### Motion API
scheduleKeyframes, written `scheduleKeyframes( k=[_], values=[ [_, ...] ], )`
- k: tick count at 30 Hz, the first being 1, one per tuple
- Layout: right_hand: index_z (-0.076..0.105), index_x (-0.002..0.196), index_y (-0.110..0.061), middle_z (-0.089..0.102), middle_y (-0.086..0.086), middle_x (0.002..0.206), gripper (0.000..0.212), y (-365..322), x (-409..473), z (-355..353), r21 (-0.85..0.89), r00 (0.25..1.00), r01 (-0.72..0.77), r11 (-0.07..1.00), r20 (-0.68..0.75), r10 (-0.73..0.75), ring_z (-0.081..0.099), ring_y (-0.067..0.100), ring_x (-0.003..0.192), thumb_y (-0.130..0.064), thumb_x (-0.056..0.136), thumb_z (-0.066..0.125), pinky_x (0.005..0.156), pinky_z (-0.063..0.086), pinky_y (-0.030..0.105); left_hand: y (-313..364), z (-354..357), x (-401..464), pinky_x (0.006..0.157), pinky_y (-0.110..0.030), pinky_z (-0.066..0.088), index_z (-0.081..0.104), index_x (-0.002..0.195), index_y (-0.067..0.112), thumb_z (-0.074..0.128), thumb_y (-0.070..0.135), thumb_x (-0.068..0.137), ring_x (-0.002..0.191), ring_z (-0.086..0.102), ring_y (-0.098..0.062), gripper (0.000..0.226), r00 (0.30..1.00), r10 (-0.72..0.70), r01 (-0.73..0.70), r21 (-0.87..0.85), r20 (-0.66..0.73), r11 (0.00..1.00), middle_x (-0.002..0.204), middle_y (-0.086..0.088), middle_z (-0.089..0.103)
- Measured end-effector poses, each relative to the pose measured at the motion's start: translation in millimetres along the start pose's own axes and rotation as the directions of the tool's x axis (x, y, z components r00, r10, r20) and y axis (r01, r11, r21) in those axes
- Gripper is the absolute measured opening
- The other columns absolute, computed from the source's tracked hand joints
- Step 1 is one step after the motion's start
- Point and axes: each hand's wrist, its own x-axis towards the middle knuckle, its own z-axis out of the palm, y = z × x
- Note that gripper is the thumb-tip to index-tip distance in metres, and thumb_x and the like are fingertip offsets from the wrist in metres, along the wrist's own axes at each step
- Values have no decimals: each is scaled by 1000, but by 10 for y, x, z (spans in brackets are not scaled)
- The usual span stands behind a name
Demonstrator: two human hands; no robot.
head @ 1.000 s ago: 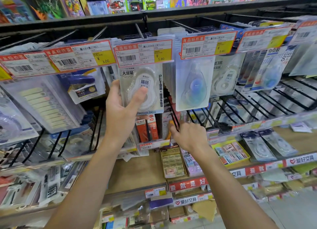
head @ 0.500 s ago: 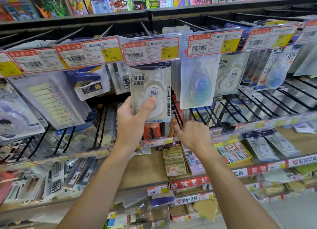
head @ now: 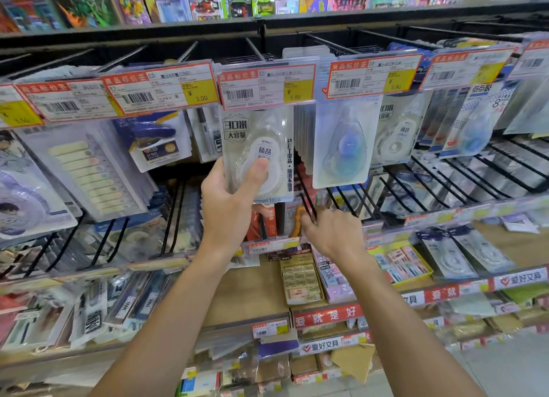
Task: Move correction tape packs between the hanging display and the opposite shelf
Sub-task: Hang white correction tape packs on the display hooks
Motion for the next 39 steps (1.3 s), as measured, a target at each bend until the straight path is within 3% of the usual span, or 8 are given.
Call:
scheduleKeyframes(
  k=[4, 9, 14, 20, 26, 30, 34, 39],
  values=[
    [67, 96, -7, 71, 13, 88, 57, 9, 2, 8, 4, 1000, 3, 1000, -7, -3, 67, 33, 85, -50, 104, 31, 62, 34, 34, 8, -20, 13, 86, -32, 58, 65, 117, 17, 68, 30, 92, 102, 71, -15, 29, 999, 41, -41, 28, 17, 999, 110, -2, 74],
    [68, 98, -7, 71, 13, 89, 58, 12, 6, 19, 1, 1000, 10, 1000, -11, -10, 67, 33, 85, -51, 105, 30, 63, 35, 34, 58, 0, -12, 88, -34, 58, 66, 111, 24, 69, 31, 89, 103, 71, -14, 23, 998, 53, -53, 2, 35, 999, 107, 2, 75],
    [68, 99, -7, 72, 14, 90, 58, 5, 0, 13, -18, 1000, 5, 1000, -16, -5, 68, 33, 85, -51, 104, 29, 62, 34, 34, 108, 35, 44, 87, -58, 57, 67, 110, 25, 69, 29, 94, 102, 72, -20, 16, 1000, -28, 28, -5, 11, 1000, 107, 1, 76],
    [59, 79, -8, 68, 12, 82, 56, 9, -3, 14, 4, 1000, -13, 1000, -28, 13, 66, 33, 80, -51, 103, 32, 62, 35, 33, 98, 97, -130, 53, -31, 59, 66, 114, 21, 65, 24, 96, 98, 74, -22, 18, 990, -136, 140, -108, 43, 984, 108, -1, 75],
    [54, 75, -10, 71, 15, 86, 54, 2, -5, 8, -5, 1000, -14, 1000, -26, 14, 66, 33, 81, -51, 104, 32, 63, 35, 33, 30, 30, -67, 84, -53, 59, 67, 114, 27, 67, 26, 95, 105, 72, -19, 19, 984, -165, 166, -23, 62, 986, 110, 4, 75],
    [63, 86, -8, 71, 15, 88, 58, 11, -3, 13, -12, 1000, 0, 1000, -24, -1, 67, 34, 84, -52, 104, 31, 62, 36, 34, 1, -13, -36, 59, -32, 61, 67, 120, 22, 66, 25, 97, 100, 73, -21, 24, 964, -250, 251, -8, 93, 968, 108, 2, 76],
    [68, 95, -6, 72, 15, 90, 61, 11, 5, 16, -17, 1000, 5, 1000, -16, -5, 68, 35, 86, -53, 104, 29, 62, 36, 34, 39, -87, -84, 63, -22, 59, 65, 121, 22, 66, 22, 96, 99, 73, -11, 25, 983, -157, 153, 47, 93, 987, 111, 6, 75],
    [64, 85, -7, 71, 15, 88, 57, 10, 0, 23, -14, 999, -1, 1000, -40, 0, 67, 35, 82, -51, 104, 32, 61, 36, 33, 151, -67, -75, 71, -30, 61, 65, 115, 28, 67, 29, 92, 101, 73, -13, 23, 986, -99, 94, 48, 134, 994, 111, 5, 75]
  ],
)
